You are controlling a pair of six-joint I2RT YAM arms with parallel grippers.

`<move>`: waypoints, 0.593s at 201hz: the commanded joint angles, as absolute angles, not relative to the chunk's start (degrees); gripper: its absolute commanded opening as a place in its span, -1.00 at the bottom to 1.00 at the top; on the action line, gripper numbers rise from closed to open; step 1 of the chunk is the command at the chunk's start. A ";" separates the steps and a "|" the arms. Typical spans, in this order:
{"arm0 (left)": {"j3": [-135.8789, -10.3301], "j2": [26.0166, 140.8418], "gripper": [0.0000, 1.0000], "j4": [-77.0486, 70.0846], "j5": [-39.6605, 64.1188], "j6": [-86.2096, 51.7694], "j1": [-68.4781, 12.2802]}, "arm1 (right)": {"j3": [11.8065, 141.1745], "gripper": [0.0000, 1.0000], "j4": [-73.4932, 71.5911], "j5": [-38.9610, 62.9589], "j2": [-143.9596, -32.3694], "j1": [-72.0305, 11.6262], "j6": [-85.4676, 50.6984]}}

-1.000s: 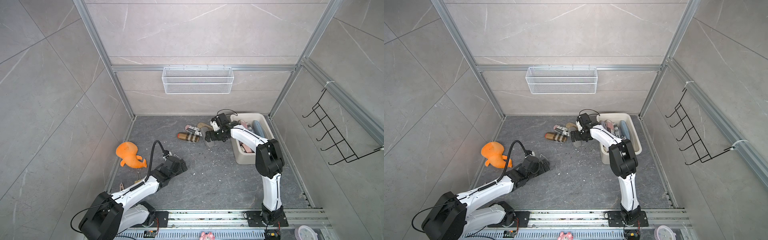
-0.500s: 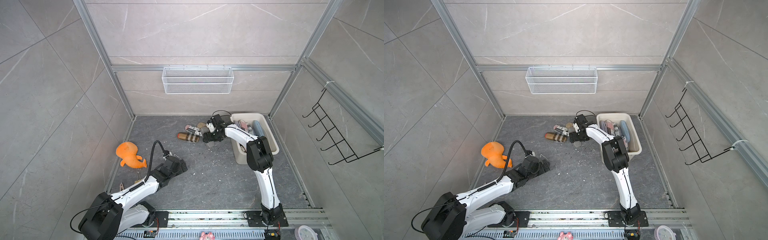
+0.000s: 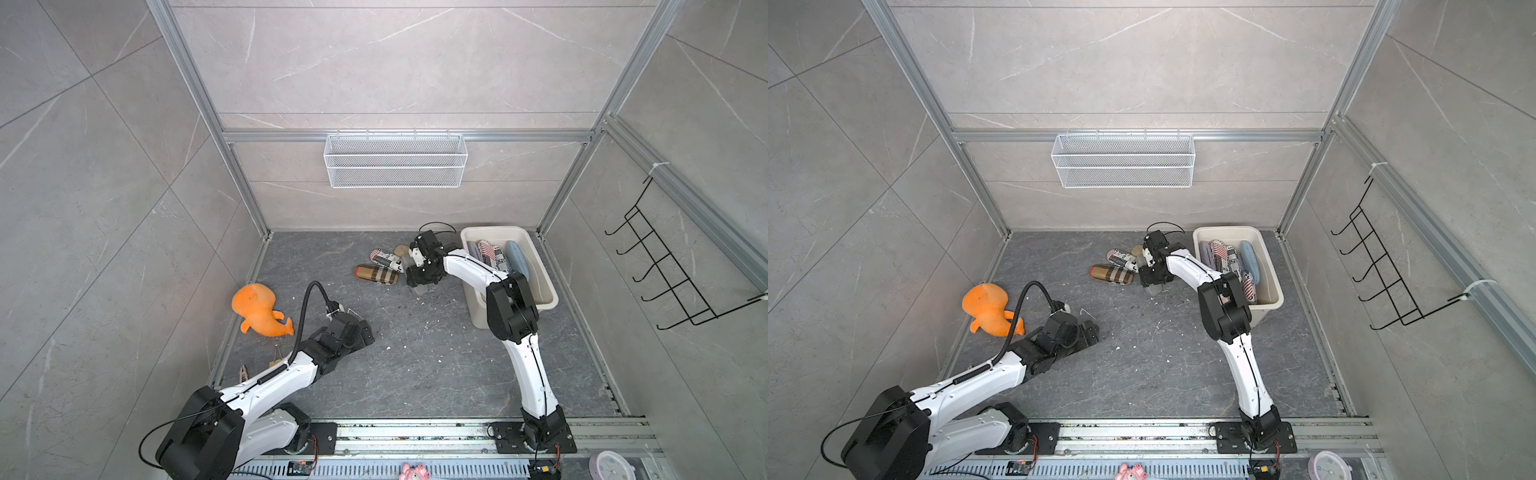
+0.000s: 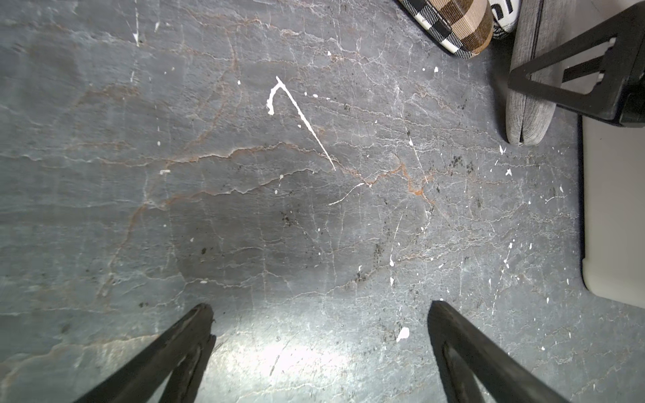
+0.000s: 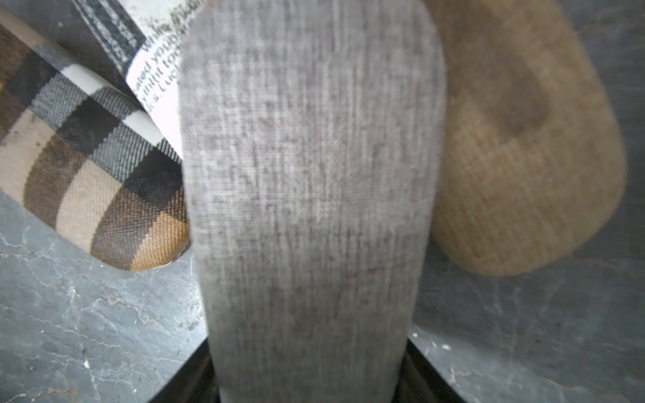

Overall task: Put the glasses cases into the storage boxes
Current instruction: Pick up the glasses case at the center of the board.

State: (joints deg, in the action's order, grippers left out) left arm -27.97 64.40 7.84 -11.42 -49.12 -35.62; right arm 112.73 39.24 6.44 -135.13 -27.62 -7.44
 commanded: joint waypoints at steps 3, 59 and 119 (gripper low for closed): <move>-30.50 62.46 0.97 9.82 -11.84 -46.97 -35.24 | 111.77 0.24 39.37 5.08 -133.50 -28.52 -7.43; -30.99 59.80 0.97 11.31 -13.05 -45.51 -35.25 | 105.48 0.20 37.96 3.47 -123.36 -29.33 -9.42; -30.08 56.48 0.97 12.50 -15.09 -44.22 -35.16 | 100.41 0.20 40.36 2.89 -109.85 -29.54 -10.65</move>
State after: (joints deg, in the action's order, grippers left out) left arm -29.12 58.13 11.14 -12.67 -46.22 -35.57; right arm 101.45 39.09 4.03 -116.49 -29.30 -9.45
